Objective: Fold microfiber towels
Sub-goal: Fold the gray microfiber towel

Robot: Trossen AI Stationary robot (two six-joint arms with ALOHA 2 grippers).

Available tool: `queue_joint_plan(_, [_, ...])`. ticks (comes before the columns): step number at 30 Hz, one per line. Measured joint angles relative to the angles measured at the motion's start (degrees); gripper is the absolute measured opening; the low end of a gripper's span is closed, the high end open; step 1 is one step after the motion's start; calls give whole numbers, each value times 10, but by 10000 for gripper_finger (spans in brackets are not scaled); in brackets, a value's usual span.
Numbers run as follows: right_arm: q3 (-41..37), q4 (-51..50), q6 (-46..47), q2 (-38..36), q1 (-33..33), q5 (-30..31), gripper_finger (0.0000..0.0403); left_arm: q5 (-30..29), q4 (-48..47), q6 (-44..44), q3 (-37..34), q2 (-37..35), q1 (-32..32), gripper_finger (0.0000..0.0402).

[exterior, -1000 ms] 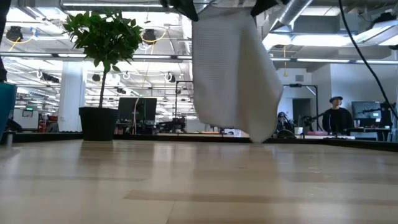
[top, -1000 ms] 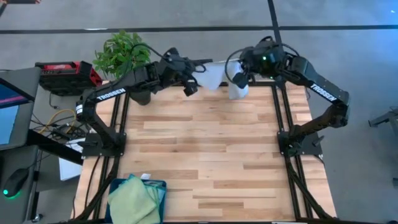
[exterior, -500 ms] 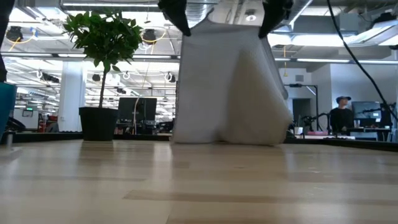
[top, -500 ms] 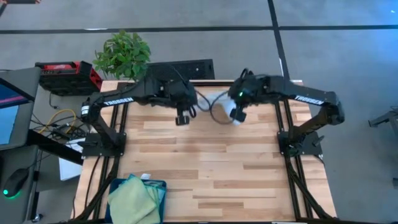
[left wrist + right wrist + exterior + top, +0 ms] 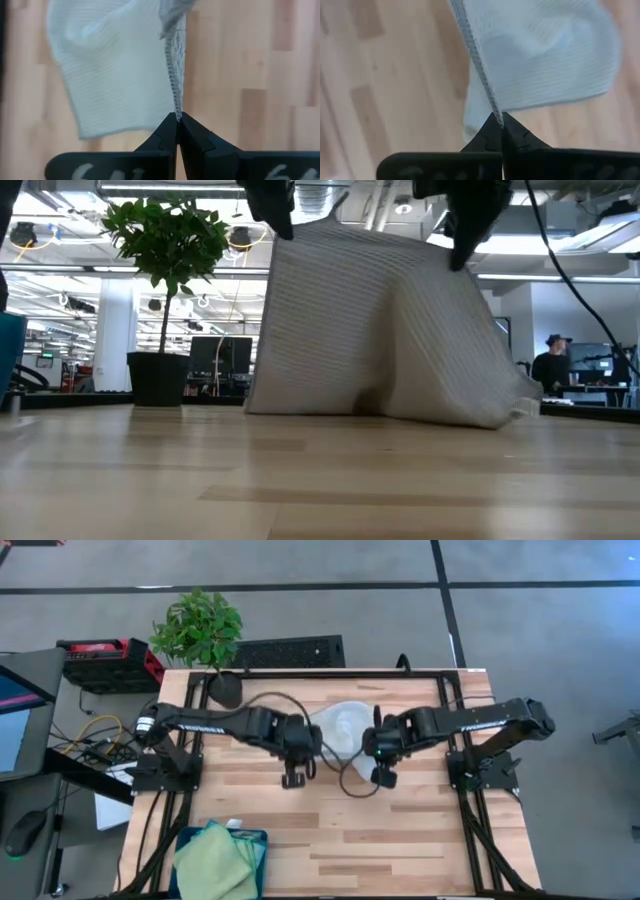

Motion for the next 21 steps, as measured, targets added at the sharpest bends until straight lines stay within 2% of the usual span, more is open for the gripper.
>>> queue_joint_plan(4, [-15,32,17,1,33,-30,6,11,8,-27,-20,3,-36,0])
queue_joint_plan(8, [-16,70,21,1,53,-32,5,20,6,-71,-39,3,-58,0])
queue_joint_plan(14, [-16,75,32,2,53,-34,5,16,36,-138,-75,2,-82,0])
queue_joint_plan(21, [-15,90,32,26,60,-62,5,18,73,-170,-121,2,-99,0])
